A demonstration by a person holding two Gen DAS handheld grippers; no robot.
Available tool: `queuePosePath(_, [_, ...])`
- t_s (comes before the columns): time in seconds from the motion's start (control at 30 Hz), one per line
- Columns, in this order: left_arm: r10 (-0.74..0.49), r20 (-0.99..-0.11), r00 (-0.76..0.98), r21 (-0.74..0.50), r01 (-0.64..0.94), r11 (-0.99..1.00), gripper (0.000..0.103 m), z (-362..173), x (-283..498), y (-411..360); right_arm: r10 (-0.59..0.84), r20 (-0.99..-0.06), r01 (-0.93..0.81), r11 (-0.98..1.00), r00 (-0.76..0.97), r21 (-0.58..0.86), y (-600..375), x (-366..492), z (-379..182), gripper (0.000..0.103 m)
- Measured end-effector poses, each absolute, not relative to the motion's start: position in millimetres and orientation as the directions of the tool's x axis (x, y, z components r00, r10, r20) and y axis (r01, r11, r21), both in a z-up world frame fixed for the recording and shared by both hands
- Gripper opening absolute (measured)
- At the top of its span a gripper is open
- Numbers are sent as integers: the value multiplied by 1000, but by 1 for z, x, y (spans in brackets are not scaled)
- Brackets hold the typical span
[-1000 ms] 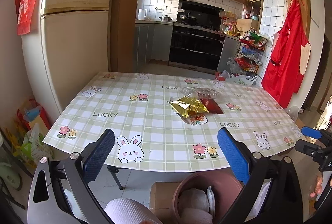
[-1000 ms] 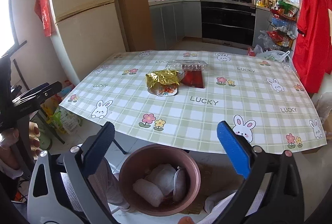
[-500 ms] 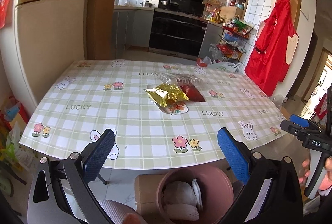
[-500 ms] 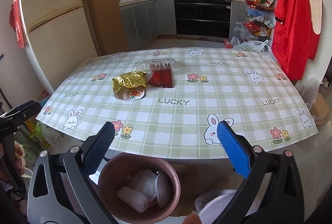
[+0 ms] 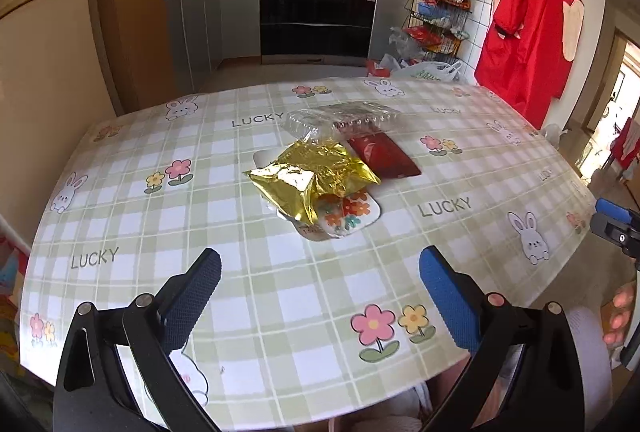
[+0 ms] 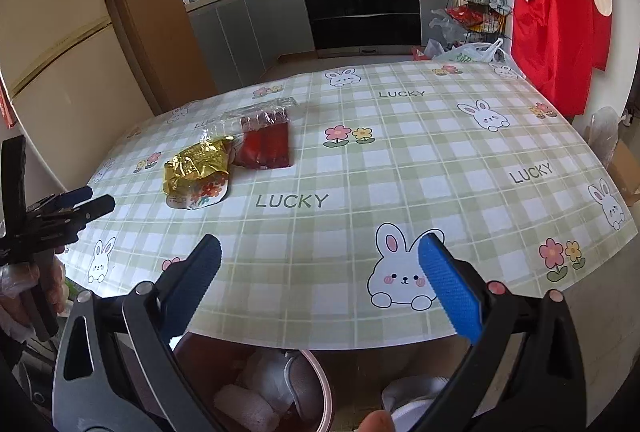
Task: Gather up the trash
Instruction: 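Move both tools back over the table toward the gold foil bag, then grasp the gold foil bag with the left tool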
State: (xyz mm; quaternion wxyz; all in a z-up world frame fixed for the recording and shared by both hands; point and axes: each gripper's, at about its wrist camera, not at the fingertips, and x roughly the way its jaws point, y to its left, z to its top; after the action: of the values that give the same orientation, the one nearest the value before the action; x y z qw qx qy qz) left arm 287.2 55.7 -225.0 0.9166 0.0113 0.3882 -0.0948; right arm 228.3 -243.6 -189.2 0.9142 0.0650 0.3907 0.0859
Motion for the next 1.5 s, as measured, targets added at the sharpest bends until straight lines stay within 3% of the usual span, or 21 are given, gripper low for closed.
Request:
queuePosePath(0.3, [-215,-774,595,81,431,899,97,-253,377,37,241,-717,-105,967,654,230,-241,278,-207,97])
queuePosePath(0.47, [-102,-803,587,272,514,813,97,-272,397,27,254,-722,-108,964,643,243,-243,291,-211,97])
queuePosePath(0.67, [-47,-805,592,342,527,778,97,-284,405,30,245,-747,-85,966,618,246,-246,299,-223,97])
queuePosePath(0.93, [-30,-832,555,349,564,748,75,-302,410,21,256,-766,-96,964,589,249,-242,297,-233,97])
queuePosePath(1.2, [-95,-854,512,212,508,835,21,-298,414,31,261,-771,-119,964,581,238,-234,295,-234,97])
queuePosePath(1.3, [-113,-833,541,159,431,888,15,-281,408,46,267,-776,-129,963,572,237,-231,294,-236,97])
queuePosePath(1.5, [-190,-799,571,16,336,942,14,-254,376,75,282,-781,-170,959,558,225,-214,295,-237,97])
